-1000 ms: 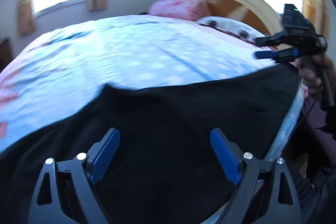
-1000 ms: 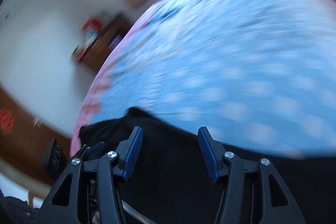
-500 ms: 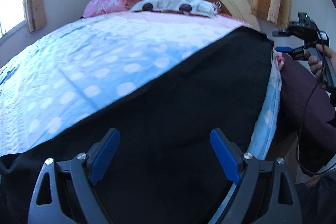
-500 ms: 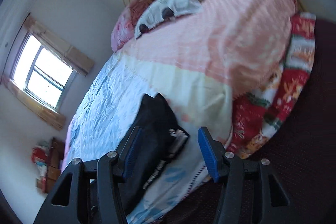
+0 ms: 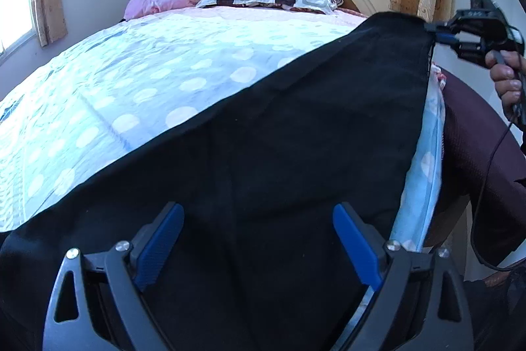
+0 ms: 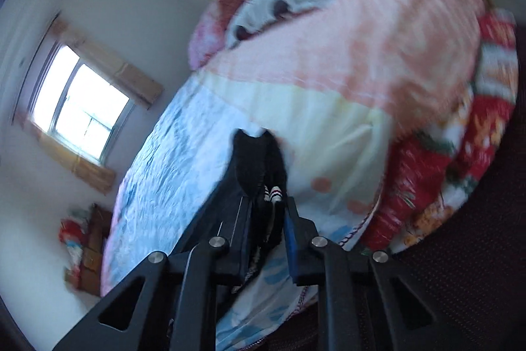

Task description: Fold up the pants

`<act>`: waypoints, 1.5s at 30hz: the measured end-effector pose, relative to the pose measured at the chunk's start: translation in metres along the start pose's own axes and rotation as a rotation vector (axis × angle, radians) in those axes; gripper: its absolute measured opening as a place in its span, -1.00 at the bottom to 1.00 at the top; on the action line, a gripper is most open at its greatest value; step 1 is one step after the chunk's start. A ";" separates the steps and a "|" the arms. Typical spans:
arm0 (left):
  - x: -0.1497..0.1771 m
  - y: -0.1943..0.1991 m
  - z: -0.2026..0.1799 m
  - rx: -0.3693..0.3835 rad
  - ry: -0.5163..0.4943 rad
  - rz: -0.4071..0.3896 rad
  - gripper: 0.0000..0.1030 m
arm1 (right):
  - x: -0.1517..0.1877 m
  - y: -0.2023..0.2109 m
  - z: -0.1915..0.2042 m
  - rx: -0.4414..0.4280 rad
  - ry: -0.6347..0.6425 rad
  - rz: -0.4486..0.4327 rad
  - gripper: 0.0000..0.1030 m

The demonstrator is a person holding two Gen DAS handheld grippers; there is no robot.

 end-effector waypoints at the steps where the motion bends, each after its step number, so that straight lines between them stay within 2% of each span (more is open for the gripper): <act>1: 0.001 0.005 0.003 0.011 0.019 -0.008 0.84 | 0.001 0.003 0.017 -0.001 0.061 -0.013 -0.65; 5: 0.003 0.027 0.020 0.051 0.119 -0.045 0.84 | 0.012 0.007 0.098 0.035 0.352 -0.048 -0.65; 8: 0.008 0.050 0.039 0.070 0.203 -0.092 0.84 | 0.044 0.004 0.163 -0.035 0.541 -0.024 -0.65; 12: 0.029 0.084 0.074 0.042 0.305 -0.136 0.84 | 0.124 -0.028 0.238 -0.166 0.748 0.113 -0.65; 14: 0.044 0.102 0.095 0.002 0.355 -0.155 0.84 | 0.175 -0.056 0.267 -0.242 0.823 0.219 -0.65; 17: 0.062 0.117 0.119 -0.031 0.424 -0.163 0.85 | 0.239 -0.098 0.286 -0.294 0.899 0.349 -0.65; 18: 0.069 0.118 0.123 -0.034 0.442 -0.156 0.85 | 0.266 -0.119 0.288 -0.283 0.935 0.412 -0.65; 19: 0.075 0.117 0.125 -0.026 0.457 -0.143 0.85 | 0.284 -0.129 0.287 -0.255 0.973 0.433 -0.65; 22: 0.082 0.109 0.121 0.025 0.492 -0.123 0.85 | 0.318 -0.155 0.283 -0.183 1.093 0.499 -0.53; 24: 0.080 0.101 0.114 0.066 0.496 -0.119 0.85 | 0.314 -0.148 0.285 -0.223 1.093 0.503 -0.29; 25: 0.077 0.096 0.110 0.080 0.491 -0.114 0.85 | 0.310 -0.143 0.283 -0.255 1.083 0.527 -0.05; 26: 0.074 0.092 0.106 0.097 0.484 -0.111 0.85 | 0.306 -0.136 0.282 -0.259 1.078 0.530 0.02; 28: 0.064 0.085 0.094 0.135 0.467 -0.104 0.85 | 0.289 -0.123 0.273 -0.259 1.090 0.502 0.02; 32: 0.047 0.058 0.080 0.136 0.427 -0.041 0.75 | 0.250 -0.099 0.244 -0.216 1.042 0.391 0.03; 34: 0.043 0.043 0.077 0.142 0.448 -0.006 0.49 | 0.232 -0.087 0.231 -0.206 0.958 0.337 0.03; 36: 0.036 0.037 0.078 0.087 0.445 -0.008 0.19 | 0.215 -0.085 0.218 -0.206 0.873 0.300 0.03; 37: 0.034 0.037 0.079 0.064 0.437 -0.002 -0.51 | 0.208 -0.085 0.212 -0.204 0.832 0.290 0.03; 38: 0.034 0.035 0.080 0.069 0.444 0.009 -0.72 | 0.203 -0.086 0.207 -0.199 0.804 0.284 0.03; 40: 0.036 0.039 0.085 0.098 0.498 0.000 -0.72 | 0.199 -0.086 0.201 -0.190 0.772 0.272 0.03; 43: 0.042 0.057 0.088 0.051 0.494 -0.026 -0.73 | 0.194 -0.088 0.197 -0.188 0.751 0.256 0.03; 45: 0.049 0.072 0.098 0.045 0.526 -0.046 -0.73 | 0.193 -0.089 0.199 -0.199 0.746 0.252 0.03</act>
Point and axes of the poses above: each gripper's, at about its wrist camera, not at the fingertips, and y roughly against the way its jaws point, z to its left, x to its underside, the point moved 7 cm from there along -y, roughly the way its jaws point, and after that the axes turned 3 degrees about z, right-handed, at the moved point
